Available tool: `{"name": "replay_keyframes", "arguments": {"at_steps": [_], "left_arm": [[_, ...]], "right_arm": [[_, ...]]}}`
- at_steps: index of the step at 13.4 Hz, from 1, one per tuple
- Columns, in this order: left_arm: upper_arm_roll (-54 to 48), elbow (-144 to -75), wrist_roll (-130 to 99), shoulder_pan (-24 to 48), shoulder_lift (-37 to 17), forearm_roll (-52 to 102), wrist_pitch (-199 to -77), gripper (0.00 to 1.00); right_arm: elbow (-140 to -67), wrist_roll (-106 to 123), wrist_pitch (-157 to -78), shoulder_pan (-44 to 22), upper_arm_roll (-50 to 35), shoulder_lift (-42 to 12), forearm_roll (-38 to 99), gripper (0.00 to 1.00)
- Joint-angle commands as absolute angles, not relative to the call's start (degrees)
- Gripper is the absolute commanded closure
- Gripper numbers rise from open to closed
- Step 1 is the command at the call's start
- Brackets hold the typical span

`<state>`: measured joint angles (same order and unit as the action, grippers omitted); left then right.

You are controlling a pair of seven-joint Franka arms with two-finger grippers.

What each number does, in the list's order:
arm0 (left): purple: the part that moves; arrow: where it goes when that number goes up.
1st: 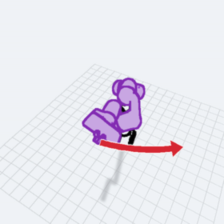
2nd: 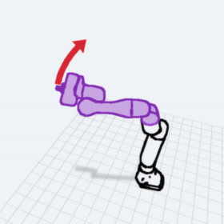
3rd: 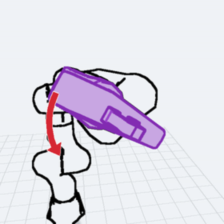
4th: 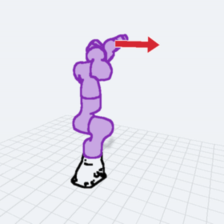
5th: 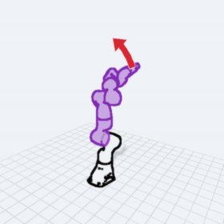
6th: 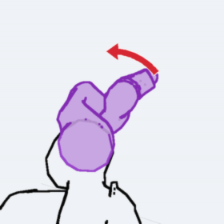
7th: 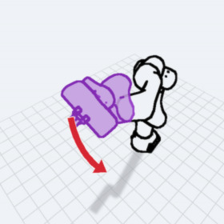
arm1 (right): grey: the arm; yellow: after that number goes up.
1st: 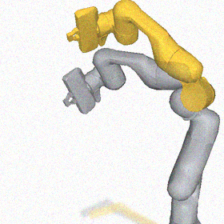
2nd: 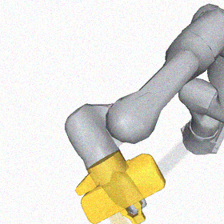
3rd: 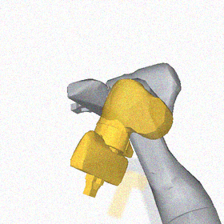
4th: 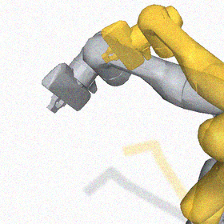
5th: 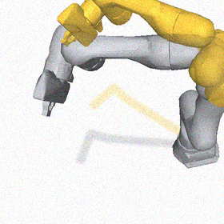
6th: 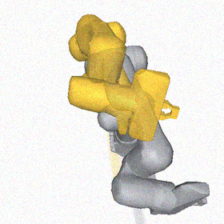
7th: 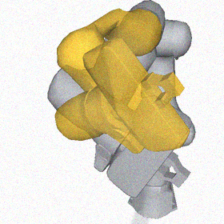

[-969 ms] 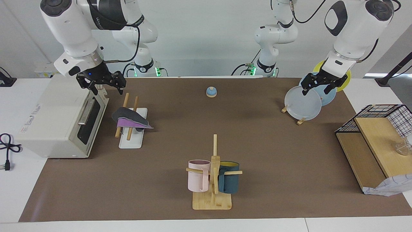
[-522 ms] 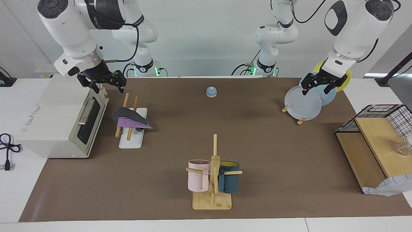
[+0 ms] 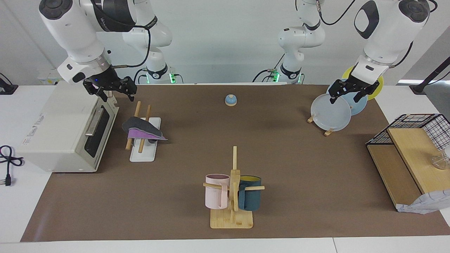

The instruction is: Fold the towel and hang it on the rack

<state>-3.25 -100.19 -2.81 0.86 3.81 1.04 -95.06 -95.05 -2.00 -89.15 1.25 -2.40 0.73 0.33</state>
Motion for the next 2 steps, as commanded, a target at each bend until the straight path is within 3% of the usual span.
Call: {"name": "replay_keyframes", "arguments": {"at_steps": [1, 2], "left_arm": [[-3.5, -100.8, -2.2, 0.3, 4.5, 1.3, -95.5, 0.0], [-3.5, -100.8, -2.2, 0.3, 4.5, 1.3, -95.7, 0.0]], "right_arm": [[-94.3, -3.0, -88.6, 1.8, -2.8, 0.5, 0.9, 0.0], [-94.3, -3.0, -88.7, 1.8, -2.8, 0.5, 0.9, 0.0]]}}
